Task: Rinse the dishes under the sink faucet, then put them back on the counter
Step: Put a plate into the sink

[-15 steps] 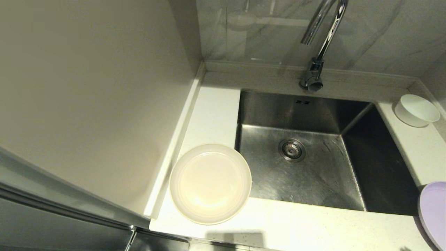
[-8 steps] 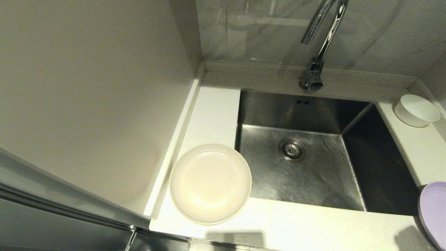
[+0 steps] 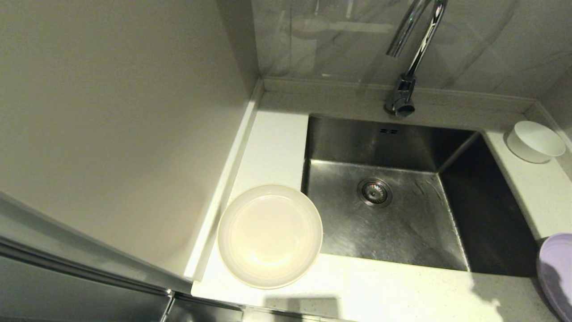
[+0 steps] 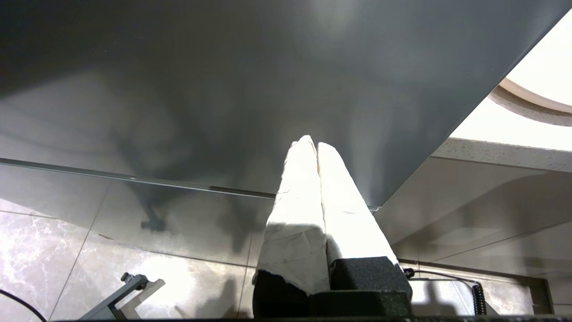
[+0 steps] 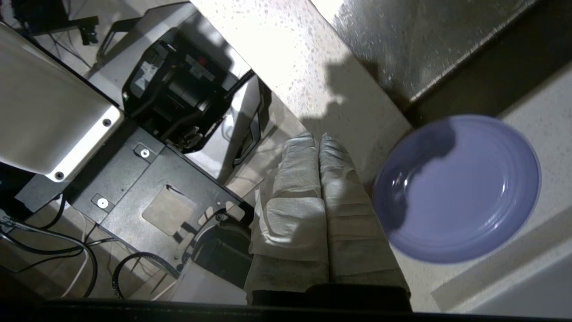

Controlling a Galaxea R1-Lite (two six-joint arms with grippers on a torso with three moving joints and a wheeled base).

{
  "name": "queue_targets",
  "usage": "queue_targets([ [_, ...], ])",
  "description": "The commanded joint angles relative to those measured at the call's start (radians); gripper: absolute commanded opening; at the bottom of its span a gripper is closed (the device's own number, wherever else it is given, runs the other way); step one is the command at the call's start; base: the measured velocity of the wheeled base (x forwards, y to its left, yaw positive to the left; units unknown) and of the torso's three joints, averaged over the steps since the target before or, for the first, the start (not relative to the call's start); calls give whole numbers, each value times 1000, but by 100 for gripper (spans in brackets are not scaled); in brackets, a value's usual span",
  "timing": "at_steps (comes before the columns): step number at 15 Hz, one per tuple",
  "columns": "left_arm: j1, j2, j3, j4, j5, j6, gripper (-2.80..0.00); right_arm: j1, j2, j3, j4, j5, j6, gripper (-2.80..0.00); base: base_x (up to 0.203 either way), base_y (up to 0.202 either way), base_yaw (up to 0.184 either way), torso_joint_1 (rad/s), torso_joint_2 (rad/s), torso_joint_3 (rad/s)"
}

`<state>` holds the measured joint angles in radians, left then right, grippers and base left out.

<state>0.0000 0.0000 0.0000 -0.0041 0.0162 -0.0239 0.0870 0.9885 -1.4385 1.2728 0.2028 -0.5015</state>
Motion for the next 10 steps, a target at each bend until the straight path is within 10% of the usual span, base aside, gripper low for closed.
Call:
queue_targets([
  [1, 0, -2, 0, 0, 1, -1, -280, 2, 48, -25, 8, 17, -11, -280, 0, 0, 0, 0, 0, 0],
  [9, 0, -2, 0, 0, 1, -1, -280, 44, 256, -146, 7, 34, 48, -280, 0, 0, 0, 0, 0, 0],
  [10, 0, -2, 0, 0, 1, -1, -280, 54, 303, -193, 7, 33, 84, 0, 0, 0, 0, 0, 0, 0],
])
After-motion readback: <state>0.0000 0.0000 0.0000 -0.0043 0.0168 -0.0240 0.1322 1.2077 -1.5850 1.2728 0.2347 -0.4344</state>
